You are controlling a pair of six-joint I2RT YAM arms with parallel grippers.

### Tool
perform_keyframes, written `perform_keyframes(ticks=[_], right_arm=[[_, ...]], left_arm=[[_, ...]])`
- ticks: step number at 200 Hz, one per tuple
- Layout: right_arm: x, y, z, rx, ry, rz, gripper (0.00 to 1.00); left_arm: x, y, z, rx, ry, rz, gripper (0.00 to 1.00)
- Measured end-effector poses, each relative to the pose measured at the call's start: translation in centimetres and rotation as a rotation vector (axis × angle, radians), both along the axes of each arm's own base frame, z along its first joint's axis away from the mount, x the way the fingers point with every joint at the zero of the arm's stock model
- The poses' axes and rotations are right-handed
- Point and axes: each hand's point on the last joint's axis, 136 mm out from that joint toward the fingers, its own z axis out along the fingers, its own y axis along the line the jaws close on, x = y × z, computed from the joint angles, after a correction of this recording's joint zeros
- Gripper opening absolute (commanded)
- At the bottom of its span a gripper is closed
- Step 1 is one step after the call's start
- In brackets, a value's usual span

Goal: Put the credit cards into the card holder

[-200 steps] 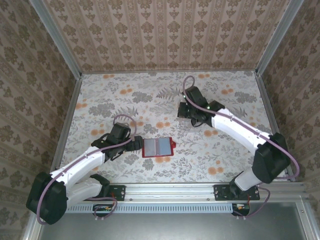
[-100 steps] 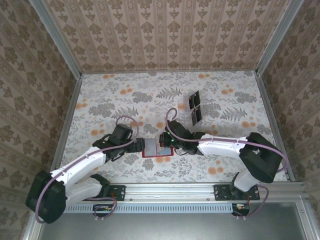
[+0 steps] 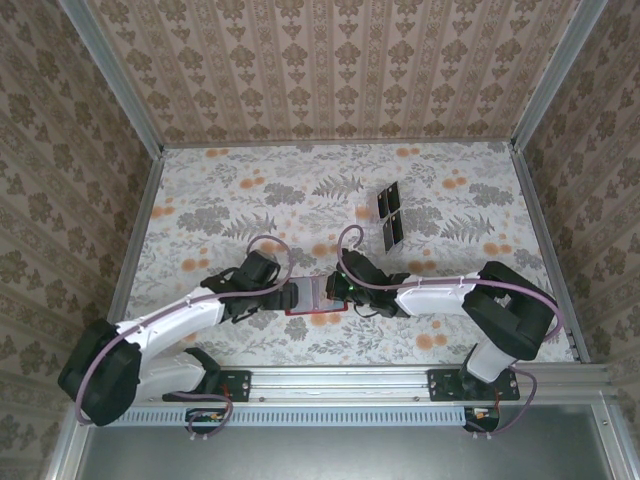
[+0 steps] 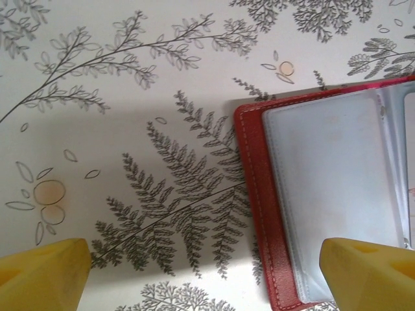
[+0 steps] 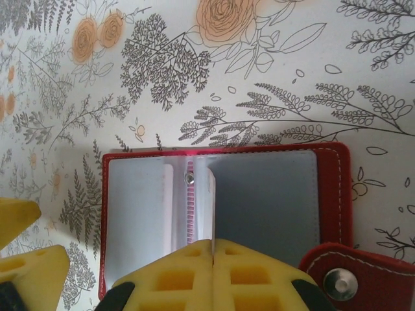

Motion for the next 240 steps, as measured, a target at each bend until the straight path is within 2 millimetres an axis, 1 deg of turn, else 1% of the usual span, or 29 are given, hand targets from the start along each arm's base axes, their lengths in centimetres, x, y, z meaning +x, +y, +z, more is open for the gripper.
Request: perform_keyframes(ticks=[26, 49, 84, 113, 145, 166, 190, 221, 240], right_arm=[[0.1, 0.0, 0.1, 0.009, -0.004, -0.004, 0.0], [0.0, 0.0, 0.0, 0.016, -0.003, -0.009, 0.0], [0.0, -0.1, -0.1, 0.028, -0.002, -0.017, 0.0], [0.0, -0.1, -0.2, 0.037, 0.001, -0.025, 0.0], [0.2, -0.1, -0.1, 0.064, -0.004, -0.034, 0.0], [0.3, -0.5, -0.1, 0.084, -0.017, -0.043, 0.0], [0.6, -0.6, 0.5, 0.115, -0.041, -0.046, 0.0], [1.0, -0.1, 1.5, 0.154, -0.076, -0.042, 0.0], [1.1, 0.2, 1.9, 0.17, -0.088, -0.04, 0.0]], left_arm=[[0.5, -0.7, 0.2, 0.003, -0.012, -0.009, 1.0], [0.7, -1.0, -0.2, 0.019, -0.014, -0.012, 1.0], [0.8, -0.5, -1.4, 0.063, 0.002, 0.004, 1.0], [0.8, -0.1, -1.7, 0.082, 0.005, 0.029, 1.0], [0.1, 1.1, -2.7, 0.118, 0.025, 0.056, 1.0], [0.2, 1.2, -2.7, 0.119, 0.019, 0.062, 1.0], [0.2, 1.2, -2.7, 0.12, 0.019, 0.063, 1.0], [0.2, 1.2, -2.6, 0.121, 0.018, 0.064, 1.0], [0.0, 1.5, -2.2, 0.121, 0.017, 0.066, 1.0]])
